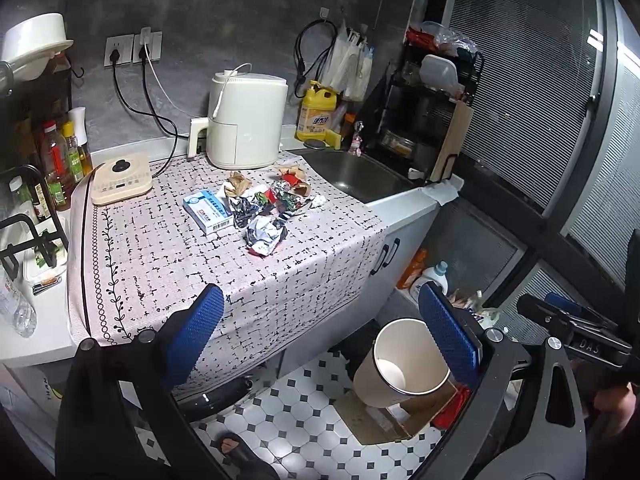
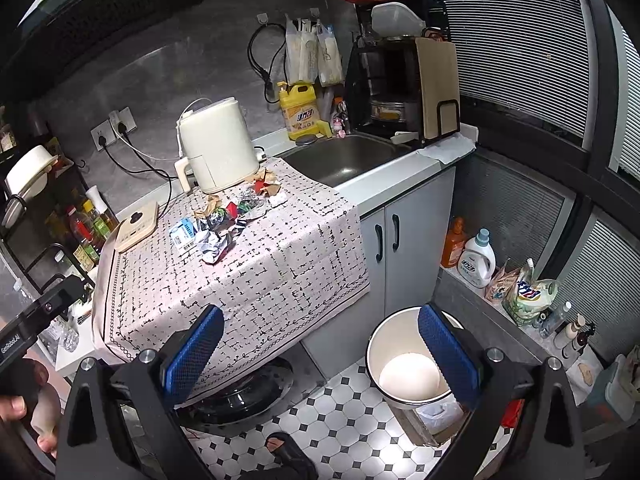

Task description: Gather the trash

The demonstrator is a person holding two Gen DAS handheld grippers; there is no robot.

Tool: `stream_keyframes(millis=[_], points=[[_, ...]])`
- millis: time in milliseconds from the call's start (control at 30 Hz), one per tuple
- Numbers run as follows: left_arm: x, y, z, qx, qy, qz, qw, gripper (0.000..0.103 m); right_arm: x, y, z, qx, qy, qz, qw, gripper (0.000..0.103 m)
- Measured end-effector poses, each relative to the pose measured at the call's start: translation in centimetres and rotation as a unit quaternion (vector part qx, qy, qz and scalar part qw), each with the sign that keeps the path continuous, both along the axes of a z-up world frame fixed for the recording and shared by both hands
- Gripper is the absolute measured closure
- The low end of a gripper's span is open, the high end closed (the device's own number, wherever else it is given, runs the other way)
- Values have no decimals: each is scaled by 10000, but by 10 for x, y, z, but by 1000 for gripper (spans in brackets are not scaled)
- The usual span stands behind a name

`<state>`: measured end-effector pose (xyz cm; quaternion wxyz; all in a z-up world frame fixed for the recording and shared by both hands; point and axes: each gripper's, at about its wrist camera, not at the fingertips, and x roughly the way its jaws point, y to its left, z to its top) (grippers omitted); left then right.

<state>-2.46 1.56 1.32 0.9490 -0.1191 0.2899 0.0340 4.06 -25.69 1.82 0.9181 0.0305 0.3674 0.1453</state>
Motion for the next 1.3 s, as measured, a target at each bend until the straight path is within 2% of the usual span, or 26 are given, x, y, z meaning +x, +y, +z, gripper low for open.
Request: stream_keyframes(millis=[767,1033,1300], points=[[15,2,-15,-79,116,33,9999,6,9,-3,-7,-143,-78,-34,9999,8],[37,21,-24,-137,226,190,9995,6,33,7,-18,-132,-87,-189,9997,8],[76,58,-34,-269,421,412,9979,6,76,38,-22,-47,24,28,10000,8]])
